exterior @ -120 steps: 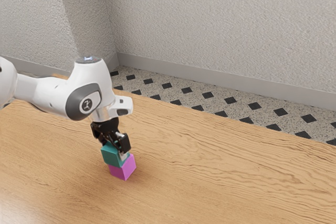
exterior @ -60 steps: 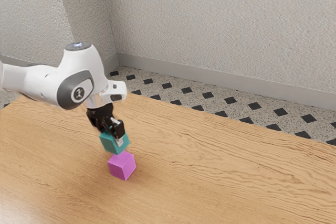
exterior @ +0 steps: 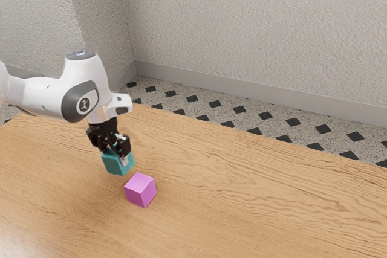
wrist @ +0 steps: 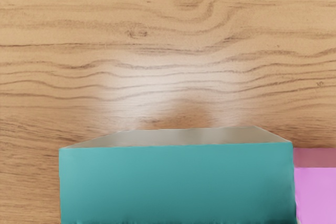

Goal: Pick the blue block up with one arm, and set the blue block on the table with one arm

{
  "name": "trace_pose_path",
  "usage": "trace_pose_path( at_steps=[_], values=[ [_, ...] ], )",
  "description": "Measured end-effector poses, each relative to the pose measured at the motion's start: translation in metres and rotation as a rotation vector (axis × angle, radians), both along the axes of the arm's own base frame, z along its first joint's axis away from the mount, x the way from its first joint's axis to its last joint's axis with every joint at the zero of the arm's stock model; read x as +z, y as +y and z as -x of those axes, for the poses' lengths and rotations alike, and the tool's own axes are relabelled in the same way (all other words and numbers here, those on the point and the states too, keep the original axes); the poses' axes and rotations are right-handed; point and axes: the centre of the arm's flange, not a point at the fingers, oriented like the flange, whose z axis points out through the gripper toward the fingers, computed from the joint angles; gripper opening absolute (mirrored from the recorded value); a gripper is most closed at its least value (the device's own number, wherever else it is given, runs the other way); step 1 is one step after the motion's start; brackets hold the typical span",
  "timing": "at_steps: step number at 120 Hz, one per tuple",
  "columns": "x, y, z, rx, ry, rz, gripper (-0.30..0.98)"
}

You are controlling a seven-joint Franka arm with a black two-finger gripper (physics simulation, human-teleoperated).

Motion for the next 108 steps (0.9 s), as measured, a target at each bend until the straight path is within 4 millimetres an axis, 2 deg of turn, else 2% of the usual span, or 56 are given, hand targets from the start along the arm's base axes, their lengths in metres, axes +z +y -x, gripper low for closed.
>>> trace_pose_path(
  at_steps=[16,28,50,54,63,70,86,108],
  values=[
    [-0.004,0.001,-0.001,0.006,0.004,0.002,0.24],
    [-0.003,0.000,-0.002,0.008,0.003,0.008,0.41],
    [-0.002,0.006,-0.001,0.012,0.002,0.020,0.57],
    [0.008,0.007,0.001,0.012,-0.014,0.014,0.59],
    [0.045,0.009,0.005,0.007,-0.069,-0.010,0.62],
    [0.059,0.008,0.007,-0.001,-0.089,-0.023,0.63],
    [0.066,0.000,0.009,-0.029,-0.092,-0.033,0.66],
    [0.071,0.000,0.011,-0.038,-0.094,-0.039,0.67]
  ],
)
